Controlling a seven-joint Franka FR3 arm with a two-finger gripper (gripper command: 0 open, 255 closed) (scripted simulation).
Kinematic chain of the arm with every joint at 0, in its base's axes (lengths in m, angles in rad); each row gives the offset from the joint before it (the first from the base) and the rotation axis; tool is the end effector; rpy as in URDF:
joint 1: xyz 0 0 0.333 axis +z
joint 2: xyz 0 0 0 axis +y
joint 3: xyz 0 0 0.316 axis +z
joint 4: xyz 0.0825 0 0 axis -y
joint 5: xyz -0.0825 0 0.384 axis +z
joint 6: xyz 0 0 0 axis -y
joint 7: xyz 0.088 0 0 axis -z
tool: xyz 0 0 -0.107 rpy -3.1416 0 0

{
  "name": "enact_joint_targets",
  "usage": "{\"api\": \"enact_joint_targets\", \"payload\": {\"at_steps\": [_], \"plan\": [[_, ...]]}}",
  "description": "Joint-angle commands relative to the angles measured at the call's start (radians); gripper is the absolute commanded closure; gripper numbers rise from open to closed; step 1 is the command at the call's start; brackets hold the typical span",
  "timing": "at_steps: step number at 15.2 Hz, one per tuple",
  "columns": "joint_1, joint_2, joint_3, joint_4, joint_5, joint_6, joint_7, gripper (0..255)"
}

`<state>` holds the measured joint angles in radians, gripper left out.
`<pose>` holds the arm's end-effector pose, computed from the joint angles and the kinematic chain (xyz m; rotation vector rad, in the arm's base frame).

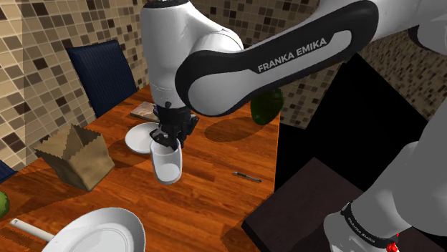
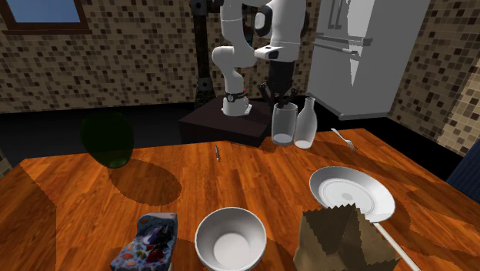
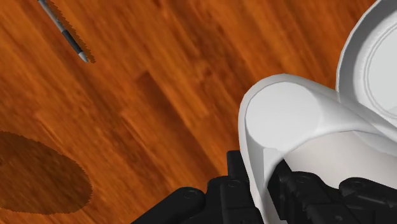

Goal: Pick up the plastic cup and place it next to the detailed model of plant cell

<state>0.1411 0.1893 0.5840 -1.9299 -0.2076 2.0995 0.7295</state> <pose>0.4606 0.3780 0.4072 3.0908 0.1396 0.0968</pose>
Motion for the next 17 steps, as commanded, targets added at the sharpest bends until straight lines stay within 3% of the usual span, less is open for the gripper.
{"api": "enact_joint_targets", "payload": {"at_steps": [1,4,17], "plan": [[-0.002,-0.013,0.003,0.015,0.011,-0.025,-0.008,255],[-0.004,-0.024,0.005,0.032,0.02,-0.051,-0.016,255],[-0.137,0.119,-0.106,0.223,-0.022,-0.088,-0.265,255]]}}
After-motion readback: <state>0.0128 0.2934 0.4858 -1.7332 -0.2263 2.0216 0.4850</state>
